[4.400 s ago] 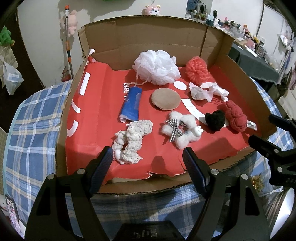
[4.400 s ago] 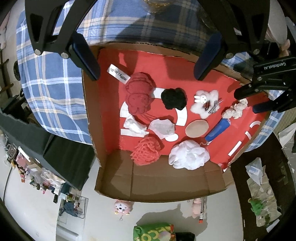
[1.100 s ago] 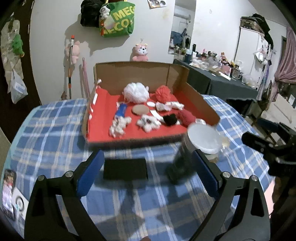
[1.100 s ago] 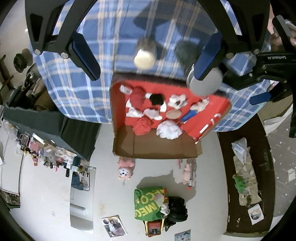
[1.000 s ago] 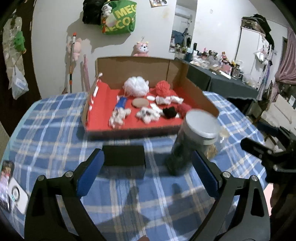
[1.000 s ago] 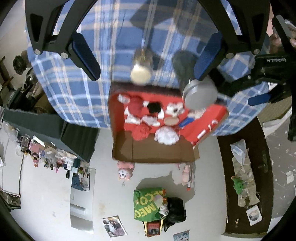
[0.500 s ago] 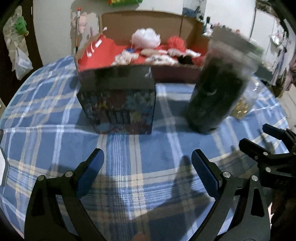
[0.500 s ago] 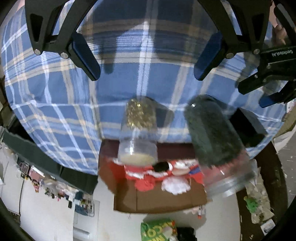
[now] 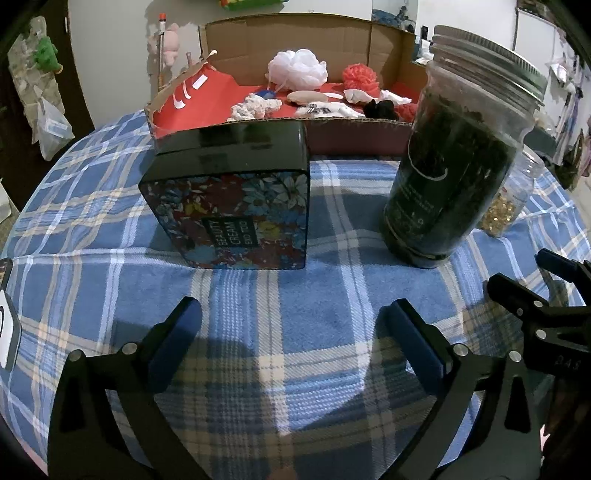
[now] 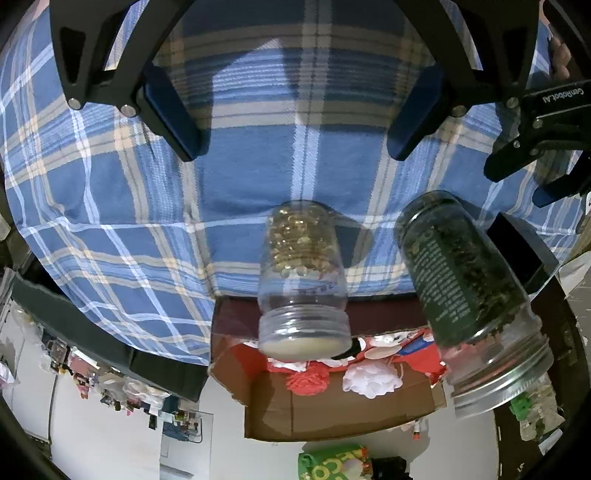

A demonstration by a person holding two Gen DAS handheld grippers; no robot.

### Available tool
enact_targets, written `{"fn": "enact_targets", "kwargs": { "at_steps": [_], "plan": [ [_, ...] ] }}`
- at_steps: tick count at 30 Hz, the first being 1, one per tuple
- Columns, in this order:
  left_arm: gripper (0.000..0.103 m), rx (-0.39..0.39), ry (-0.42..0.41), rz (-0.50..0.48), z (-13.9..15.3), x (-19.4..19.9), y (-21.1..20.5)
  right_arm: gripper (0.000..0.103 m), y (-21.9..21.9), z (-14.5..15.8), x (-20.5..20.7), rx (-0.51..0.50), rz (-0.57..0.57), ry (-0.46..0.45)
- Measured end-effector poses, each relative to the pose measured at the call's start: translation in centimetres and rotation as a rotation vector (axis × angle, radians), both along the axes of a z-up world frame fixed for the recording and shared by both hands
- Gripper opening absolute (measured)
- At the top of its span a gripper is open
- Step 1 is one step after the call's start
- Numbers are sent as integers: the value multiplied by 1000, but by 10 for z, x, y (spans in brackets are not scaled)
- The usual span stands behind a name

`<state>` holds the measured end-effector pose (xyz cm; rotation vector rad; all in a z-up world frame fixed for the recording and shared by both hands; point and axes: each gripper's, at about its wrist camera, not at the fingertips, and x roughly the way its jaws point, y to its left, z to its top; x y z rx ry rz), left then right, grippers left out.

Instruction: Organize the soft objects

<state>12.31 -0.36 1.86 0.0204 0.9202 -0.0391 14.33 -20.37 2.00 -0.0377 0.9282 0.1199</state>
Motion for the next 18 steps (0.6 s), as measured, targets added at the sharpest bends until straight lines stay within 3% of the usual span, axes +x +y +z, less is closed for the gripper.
{"fn": "enact_targets", "kwargs": {
  "at_steps": [18],
  "plan": [
    [103, -2, -1, 0, 0, 0, 0, 103, 1, 0, -1, 0, -5, -1]
  ]
}}
